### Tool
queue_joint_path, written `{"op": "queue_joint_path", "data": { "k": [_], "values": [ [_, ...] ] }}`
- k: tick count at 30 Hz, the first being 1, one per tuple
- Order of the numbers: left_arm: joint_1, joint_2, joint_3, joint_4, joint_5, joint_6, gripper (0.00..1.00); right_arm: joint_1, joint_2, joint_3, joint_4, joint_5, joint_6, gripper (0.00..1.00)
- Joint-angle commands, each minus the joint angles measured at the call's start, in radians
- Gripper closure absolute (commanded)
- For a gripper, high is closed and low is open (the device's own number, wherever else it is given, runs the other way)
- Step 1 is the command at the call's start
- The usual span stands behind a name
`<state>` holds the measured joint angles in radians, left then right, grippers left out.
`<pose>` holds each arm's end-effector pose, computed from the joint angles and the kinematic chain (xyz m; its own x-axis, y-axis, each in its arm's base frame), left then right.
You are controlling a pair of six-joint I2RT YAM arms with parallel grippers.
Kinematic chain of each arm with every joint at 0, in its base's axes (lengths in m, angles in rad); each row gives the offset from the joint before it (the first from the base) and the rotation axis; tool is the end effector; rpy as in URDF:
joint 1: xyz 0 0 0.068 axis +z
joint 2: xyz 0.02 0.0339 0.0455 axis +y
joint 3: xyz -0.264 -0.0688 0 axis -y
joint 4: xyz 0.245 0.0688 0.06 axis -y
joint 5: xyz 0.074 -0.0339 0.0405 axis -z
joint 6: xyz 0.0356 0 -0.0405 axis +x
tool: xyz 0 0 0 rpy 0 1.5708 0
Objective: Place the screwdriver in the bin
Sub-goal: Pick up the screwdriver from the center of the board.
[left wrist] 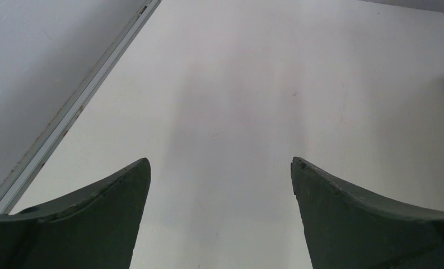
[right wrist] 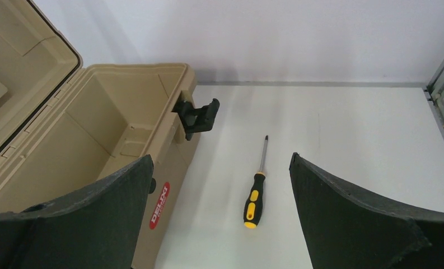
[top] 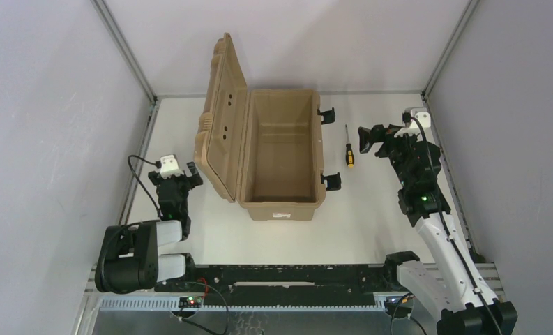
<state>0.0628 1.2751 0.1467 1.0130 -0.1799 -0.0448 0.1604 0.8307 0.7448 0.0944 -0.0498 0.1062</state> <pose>0.2097 0.0196 0.1578 -0.1041 -0.0507 -0.9933 -0.2440 0.9695 -0.0239 0.1979 0.0338 0.3481 -0.0138 0.1050 -0.9944 -0.2084 0.9723 0.1056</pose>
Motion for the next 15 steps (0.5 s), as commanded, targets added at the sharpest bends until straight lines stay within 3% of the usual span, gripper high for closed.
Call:
{"op": "queue_joint_path", "data": {
  "k": [1,15],
  "values": [
    [0.0,-0.017,0.045,0.039,-0.003,0.014,0.0,0.016,-0.013,0.0,0.04,0.007,-0.007,0.0],
    [0.0,-0.017,0.045,0.039,-0.001,0.014,0.0,0.046,0.026,0.116,-0.063,-0.018,-0.028,0.0]
  ]
}}
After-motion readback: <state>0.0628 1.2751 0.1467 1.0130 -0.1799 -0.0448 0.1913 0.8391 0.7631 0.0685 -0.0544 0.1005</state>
